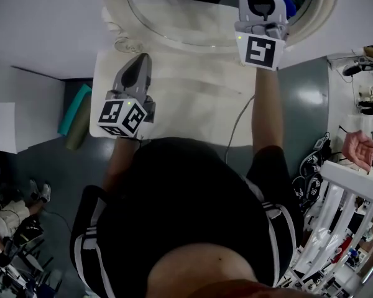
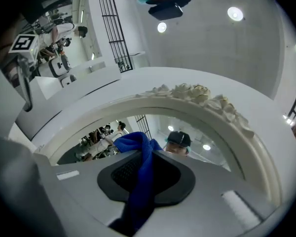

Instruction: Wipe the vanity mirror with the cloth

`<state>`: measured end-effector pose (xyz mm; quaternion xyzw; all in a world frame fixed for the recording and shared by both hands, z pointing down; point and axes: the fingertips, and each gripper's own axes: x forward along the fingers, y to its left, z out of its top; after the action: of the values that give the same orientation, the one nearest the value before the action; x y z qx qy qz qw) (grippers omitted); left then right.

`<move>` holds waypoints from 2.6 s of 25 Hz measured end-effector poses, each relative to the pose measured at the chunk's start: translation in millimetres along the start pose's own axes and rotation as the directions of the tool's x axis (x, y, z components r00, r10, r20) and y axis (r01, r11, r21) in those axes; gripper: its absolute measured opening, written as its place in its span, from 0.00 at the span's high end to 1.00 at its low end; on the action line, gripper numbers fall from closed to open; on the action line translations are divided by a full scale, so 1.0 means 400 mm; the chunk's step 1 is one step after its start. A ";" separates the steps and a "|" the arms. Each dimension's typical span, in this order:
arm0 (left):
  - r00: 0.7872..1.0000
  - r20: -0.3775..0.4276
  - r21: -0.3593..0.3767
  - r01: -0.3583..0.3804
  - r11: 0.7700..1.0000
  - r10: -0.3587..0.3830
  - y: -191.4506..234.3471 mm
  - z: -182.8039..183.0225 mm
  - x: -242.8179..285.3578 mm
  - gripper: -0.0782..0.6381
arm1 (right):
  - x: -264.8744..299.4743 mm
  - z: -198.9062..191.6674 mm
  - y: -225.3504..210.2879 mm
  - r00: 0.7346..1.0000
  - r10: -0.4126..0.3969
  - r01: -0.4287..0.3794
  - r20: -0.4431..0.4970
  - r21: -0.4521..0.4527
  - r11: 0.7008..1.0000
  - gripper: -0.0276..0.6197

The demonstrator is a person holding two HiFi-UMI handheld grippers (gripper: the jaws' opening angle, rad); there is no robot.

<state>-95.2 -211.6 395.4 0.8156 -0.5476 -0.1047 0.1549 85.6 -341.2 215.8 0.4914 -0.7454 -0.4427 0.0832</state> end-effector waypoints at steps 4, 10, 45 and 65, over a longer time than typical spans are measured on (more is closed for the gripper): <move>1.000 -0.020 -0.007 0.001 1.000 -0.001 0.000 -0.017 0.010 0.88 | -0.052 -0.108 0.185 0.992 0.122 -0.121 -0.044 0.023 0.992 0.88; 0.999 -0.046 -0.014 -0.014 1.000 0.013 0.025 -0.037 0.024 0.88 | -0.142 -0.283 0.423 0.958 0.274 -0.269 -0.086 0.062 0.961 0.88; 0.999 -0.045 -0.017 -0.008 1.000 0.007 -0.039 -0.077 -0.041 0.88 | -0.329 -0.310 0.350 1.000 0.006 -0.006 0.004 0.882 0.472 0.87; 0.999 -0.030 -0.002 0.026 1.000 -0.026 -0.047 -0.053 -0.083 0.88 | -0.306 0.032 -0.368 0.773 -0.622 0.500 0.125 0.483 0.719 0.87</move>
<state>-84.5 -171.4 408.1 0.8241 -0.5344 -0.0949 0.1624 237.0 -253.6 136.9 0.6343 -0.6402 -0.3386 -0.2705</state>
